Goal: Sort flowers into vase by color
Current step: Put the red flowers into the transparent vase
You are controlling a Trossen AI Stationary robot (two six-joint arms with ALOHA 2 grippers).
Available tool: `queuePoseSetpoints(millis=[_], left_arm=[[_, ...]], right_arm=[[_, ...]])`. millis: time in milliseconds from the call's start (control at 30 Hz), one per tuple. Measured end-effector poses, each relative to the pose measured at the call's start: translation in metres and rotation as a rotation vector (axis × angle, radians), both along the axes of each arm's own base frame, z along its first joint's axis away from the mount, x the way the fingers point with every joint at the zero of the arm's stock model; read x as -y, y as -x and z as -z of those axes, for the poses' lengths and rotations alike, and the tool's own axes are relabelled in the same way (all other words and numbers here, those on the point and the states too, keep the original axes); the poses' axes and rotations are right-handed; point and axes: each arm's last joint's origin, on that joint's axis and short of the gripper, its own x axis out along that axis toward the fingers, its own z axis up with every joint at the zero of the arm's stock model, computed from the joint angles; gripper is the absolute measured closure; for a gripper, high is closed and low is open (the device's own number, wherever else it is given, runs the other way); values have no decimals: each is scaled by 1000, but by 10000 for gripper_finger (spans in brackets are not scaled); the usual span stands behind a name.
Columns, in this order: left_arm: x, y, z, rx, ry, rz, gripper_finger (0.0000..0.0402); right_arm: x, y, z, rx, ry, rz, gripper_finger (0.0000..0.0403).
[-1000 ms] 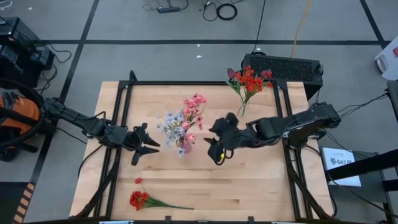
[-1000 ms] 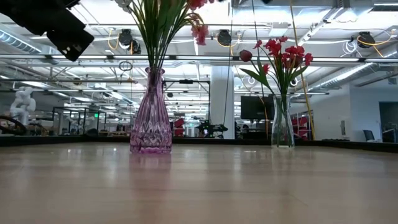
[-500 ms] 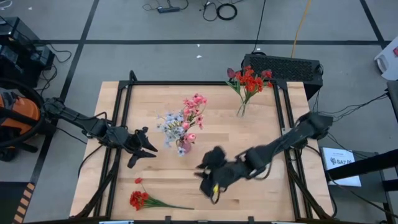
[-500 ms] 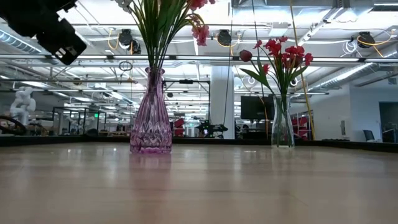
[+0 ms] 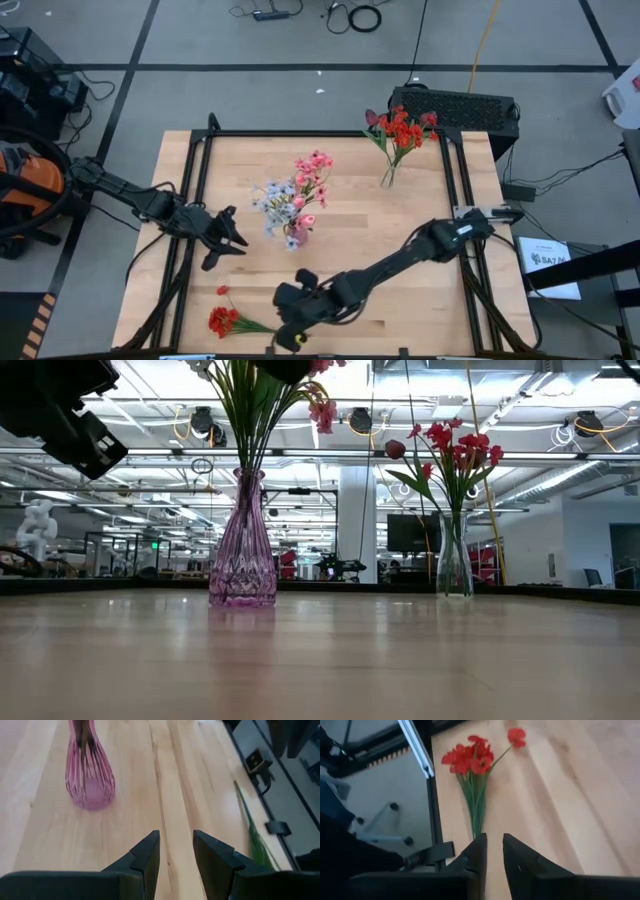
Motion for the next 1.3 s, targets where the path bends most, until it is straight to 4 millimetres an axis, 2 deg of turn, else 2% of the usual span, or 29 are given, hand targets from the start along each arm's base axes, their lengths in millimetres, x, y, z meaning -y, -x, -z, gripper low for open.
queuePoseSetpoints(millis=[100,267,500,700,933,1300], left_arm=[[-1,2,3,-43,-10,9,277],[-2,7,8,-118,-10,6,277],[-2,8,10,-146,1,-10,277],[-3,8,10,-149,-6,-8,277],[-3,9,11,-157,-21,-22,277],[-5,8,11,-137,-64,-87,277]], right_arm=[[-4,-13,9,-21,6,-7,362],[-9,-22,22,45,-99,-30,382],[-5,-26,34,53,-19,48,374],[1,-32,43,71,9,92,335],[-3,-44,56,167,131,-46,284],[-9,-53,98,172,277,-178,198]])
